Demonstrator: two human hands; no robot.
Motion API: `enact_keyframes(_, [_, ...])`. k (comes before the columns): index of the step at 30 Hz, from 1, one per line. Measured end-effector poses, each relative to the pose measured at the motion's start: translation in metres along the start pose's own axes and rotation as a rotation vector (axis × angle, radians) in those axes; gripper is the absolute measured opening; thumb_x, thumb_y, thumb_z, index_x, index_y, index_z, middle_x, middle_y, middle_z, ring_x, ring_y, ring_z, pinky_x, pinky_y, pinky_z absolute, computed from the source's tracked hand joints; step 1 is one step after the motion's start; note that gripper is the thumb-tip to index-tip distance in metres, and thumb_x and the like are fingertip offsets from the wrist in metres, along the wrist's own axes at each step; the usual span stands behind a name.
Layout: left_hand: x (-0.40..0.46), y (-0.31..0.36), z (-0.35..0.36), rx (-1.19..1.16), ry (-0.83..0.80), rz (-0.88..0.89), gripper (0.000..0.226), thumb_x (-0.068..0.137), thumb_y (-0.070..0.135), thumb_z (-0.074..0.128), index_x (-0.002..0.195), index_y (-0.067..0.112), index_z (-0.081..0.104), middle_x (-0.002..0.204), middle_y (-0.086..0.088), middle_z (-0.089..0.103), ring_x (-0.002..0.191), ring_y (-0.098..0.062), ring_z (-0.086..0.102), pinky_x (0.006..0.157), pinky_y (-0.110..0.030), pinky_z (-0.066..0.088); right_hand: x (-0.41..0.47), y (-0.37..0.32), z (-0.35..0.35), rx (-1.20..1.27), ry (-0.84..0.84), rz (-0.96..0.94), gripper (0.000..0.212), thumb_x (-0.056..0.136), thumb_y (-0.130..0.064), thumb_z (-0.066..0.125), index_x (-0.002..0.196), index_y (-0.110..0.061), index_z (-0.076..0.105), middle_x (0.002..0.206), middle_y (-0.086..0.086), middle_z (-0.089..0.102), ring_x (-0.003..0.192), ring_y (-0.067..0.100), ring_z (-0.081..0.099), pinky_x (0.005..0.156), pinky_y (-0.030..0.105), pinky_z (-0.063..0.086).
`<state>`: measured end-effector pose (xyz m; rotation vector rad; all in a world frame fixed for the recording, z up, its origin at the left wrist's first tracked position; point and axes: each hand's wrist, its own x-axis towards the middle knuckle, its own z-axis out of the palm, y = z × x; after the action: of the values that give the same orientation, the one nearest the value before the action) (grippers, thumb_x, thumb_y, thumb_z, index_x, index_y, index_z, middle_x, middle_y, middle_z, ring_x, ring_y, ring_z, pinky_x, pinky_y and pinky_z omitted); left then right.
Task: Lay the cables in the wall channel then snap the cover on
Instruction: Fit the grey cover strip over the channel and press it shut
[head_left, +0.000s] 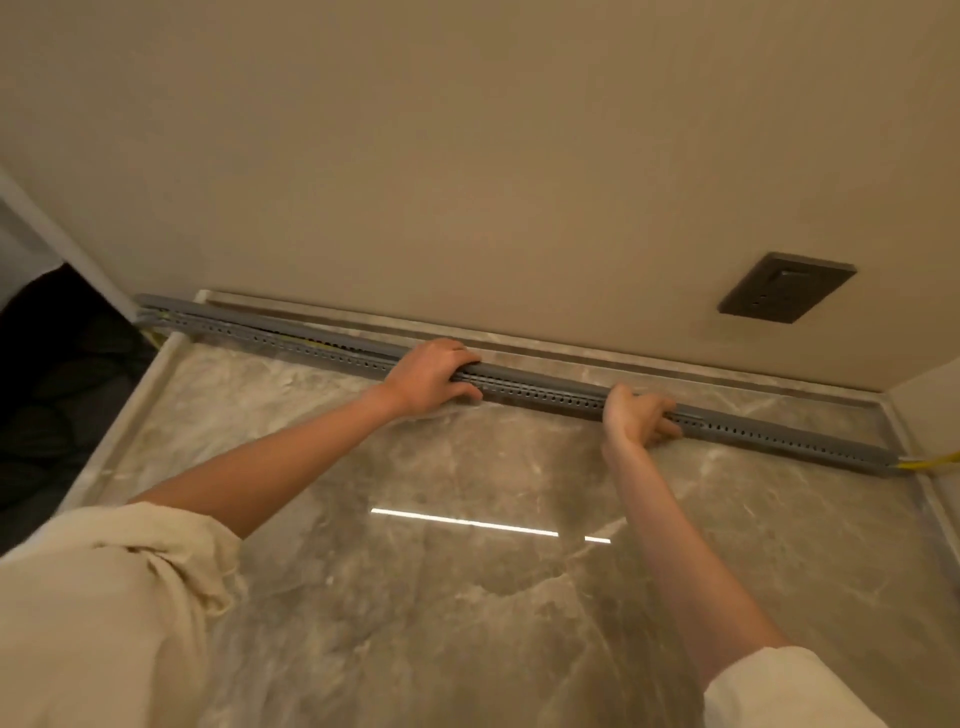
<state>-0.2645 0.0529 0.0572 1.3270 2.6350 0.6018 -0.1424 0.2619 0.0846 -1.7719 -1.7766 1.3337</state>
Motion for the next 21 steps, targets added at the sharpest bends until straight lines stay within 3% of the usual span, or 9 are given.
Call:
enact_keyframes(2, [-0.019, -0.03, -0.018, 0.006, 0.005, -0.081, 0.061, 0.074, 0.049, 0.071, 0.118, 0.009, 0.061, 0.106, -0.013, 0.067, 0.101, -0.03, 0.06, 0.086, -0.038, 0.048, -0.017, 0.001, 0.017, -0.102, 0.007, -0.108, 0.069, 0.091, -0.022, 0.053, 0.143, 0.002, 0.014, 0.15, 0.037, -0.012, 0.143, 0.043, -0.005, 0.118, 0.043, 0.006])
enact_keyframes(6, [-0.052, -0.08, -0.049, 0.041, 0.011, -0.175, 0.065, 0.072, 0.05, 0.073, 0.119, 0.007, 0.061, 0.112, -0.014, 0.067, 0.104, -0.031, 0.059, 0.09, -0.039, 0.048, -0.056, -0.001, 0.057, -0.255, -0.044, -0.425, 0.07, 0.089, -0.016, 0.056, 0.145, 0.0, 0.017, 0.154, 0.031, -0.003, 0.145, 0.038, -0.006, 0.118, 0.046, 0.001])
enact_keyframes(9, [-0.072, -0.112, -0.068, 0.073, 0.002, -0.227, 0.067, 0.071, 0.049, 0.074, 0.12, 0.007, 0.061, 0.115, -0.014, 0.066, 0.106, -0.031, 0.059, 0.092, -0.04, 0.046, -0.082, -0.008, 0.089, -0.278, -0.194, -0.625, 0.063, 0.091, -0.014, 0.054, 0.143, 0.001, 0.022, 0.152, 0.026, 0.019, 0.142, 0.037, 0.015, 0.118, 0.047, 0.013])
enact_keyframes(12, [-0.091, -0.14, -0.084, 0.069, 0.013, -0.277, 0.069, 0.069, 0.051, 0.075, 0.12, 0.007, 0.061, 0.115, -0.014, 0.066, 0.106, -0.031, 0.059, 0.091, -0.04, 0.046, -0.101, -0.014, 0.117, -0.324, -0.452, -0.835, 0.049, 0.093, -0.015, 0.052, 0.137, 0.0, 0.035, 0.14, 0.019, 0.04, 0.132, 0.031, 0.036, 0.113, 0.041, 0.029])
enact_keyframes(17, [-0.115, -0.175, -0.106, 0.067, 0.057, -0.315, 0.064, 0.071, 0.048, 0.075, 0.118, 0.007, 0.062, 0.118, -0.013, 0.066, 0.109, -0.03, 0.058, 0.094, -0.04, 0.045, -0.129, -0.024, 0.164, -0.585, -0.749, -1.202, 0.043, 0.094, -0.028, 0.054, 0.129, -0.005, 0.047, 0.128, 0.014, 0.052, 0.12, 0.027, 0.047, 0.103, 0.038, 0.039])
enact_keyframes(21, [-0.127, -0.195, -0.122, 0.087, 0.062, -0.305, 0.057, 0.071, 0.044, 0.076, 0.114, 0.008, 0.063, 0.112, -0.012, 0.067, 0.105, -0.03, 0.058, 0.092, -0.042, 0.045, -0.155, -0.037, 0.203, -0.632, -0.845, -1.313, 0.038, 0.094, -0.028, 0.055, 0.124, -0.005, 0.052, 0.12, 0.013, 0.057, 0.112, 0.026, 0.052, 0.094, 0.034, 0.042])
